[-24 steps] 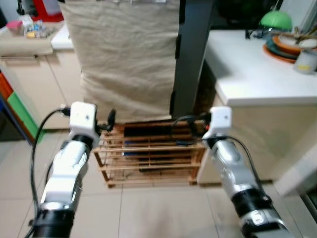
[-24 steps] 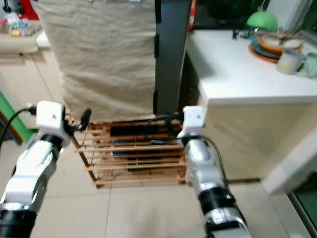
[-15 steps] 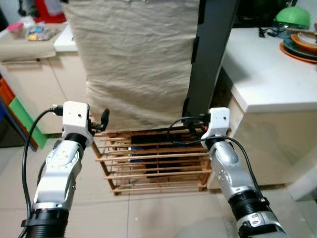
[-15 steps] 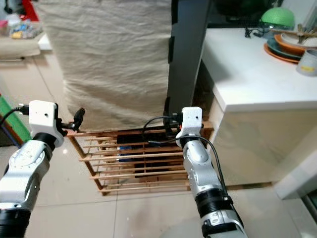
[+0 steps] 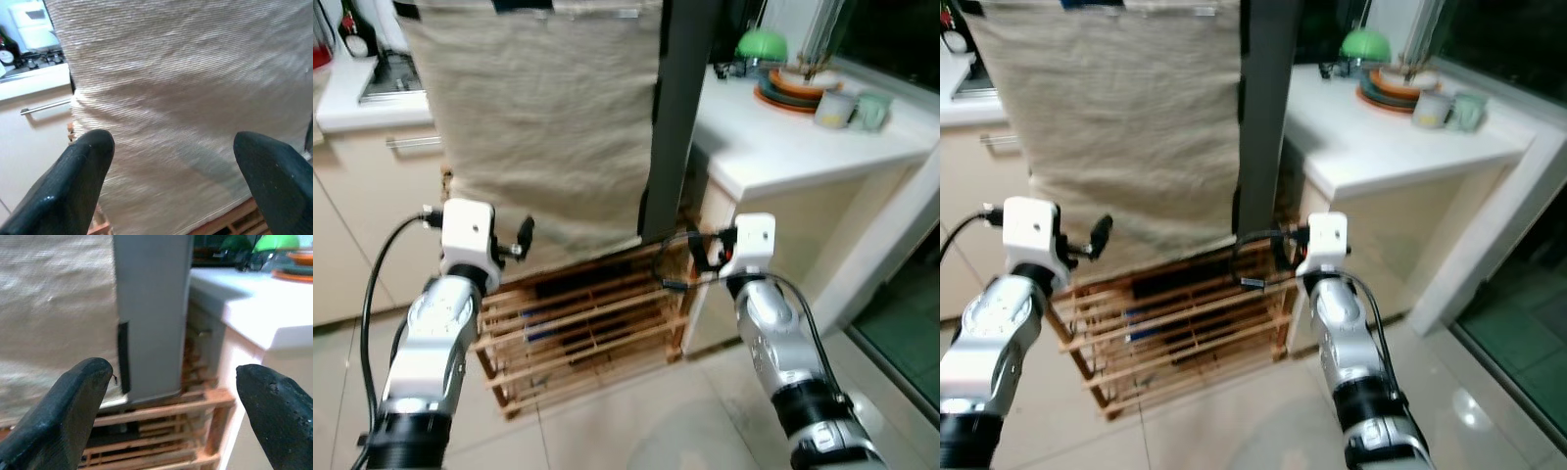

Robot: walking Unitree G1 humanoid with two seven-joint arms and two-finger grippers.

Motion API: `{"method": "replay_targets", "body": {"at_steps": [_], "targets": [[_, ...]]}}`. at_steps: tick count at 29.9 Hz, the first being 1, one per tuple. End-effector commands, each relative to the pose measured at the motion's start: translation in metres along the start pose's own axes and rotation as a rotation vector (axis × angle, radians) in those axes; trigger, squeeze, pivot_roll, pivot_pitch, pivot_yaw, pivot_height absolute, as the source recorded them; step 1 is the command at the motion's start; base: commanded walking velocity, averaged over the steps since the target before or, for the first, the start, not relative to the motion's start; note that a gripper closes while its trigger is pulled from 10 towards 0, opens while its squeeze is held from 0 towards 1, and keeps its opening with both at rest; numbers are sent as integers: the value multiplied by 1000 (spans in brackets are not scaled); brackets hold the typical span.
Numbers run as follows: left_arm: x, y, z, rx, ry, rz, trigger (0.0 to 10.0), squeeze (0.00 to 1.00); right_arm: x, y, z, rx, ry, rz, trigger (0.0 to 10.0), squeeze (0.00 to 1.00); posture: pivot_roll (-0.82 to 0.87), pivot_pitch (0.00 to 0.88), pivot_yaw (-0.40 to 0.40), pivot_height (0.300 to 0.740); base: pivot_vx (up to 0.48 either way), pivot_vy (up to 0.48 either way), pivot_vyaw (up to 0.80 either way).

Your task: Restocking fridge

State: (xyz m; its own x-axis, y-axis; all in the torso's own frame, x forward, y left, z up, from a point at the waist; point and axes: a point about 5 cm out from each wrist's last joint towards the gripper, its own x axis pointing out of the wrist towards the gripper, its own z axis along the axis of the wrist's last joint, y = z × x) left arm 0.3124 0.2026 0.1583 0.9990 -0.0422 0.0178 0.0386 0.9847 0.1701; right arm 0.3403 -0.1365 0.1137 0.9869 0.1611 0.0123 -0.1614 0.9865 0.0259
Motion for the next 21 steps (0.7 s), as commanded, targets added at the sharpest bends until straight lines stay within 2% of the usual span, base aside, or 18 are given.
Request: {"method": "replay_targets", "body": {"at_steps": [1,7,9,21], "targets": [[3,-1,5,10,-12,4,10000,0,3,6,6,-3,-19,30,10000,0,-61,0,10,740,0,0,538],[9,-15,9,22,-30,-27,10000,0,2,10,2,-3,-8,44,10000,0,-66,0,13,740,0,0,498],[11,-18,12,-1,-47,-33,10000,0,2,10,2,-14,-5,44,10000,0,-67,0,13,740,0,0,247],[18,-18,20,-32,-85,-10,10000,0,2,14,4,-21,-17,68,10000,0,-81,0,28,740,464,0,0]]}}
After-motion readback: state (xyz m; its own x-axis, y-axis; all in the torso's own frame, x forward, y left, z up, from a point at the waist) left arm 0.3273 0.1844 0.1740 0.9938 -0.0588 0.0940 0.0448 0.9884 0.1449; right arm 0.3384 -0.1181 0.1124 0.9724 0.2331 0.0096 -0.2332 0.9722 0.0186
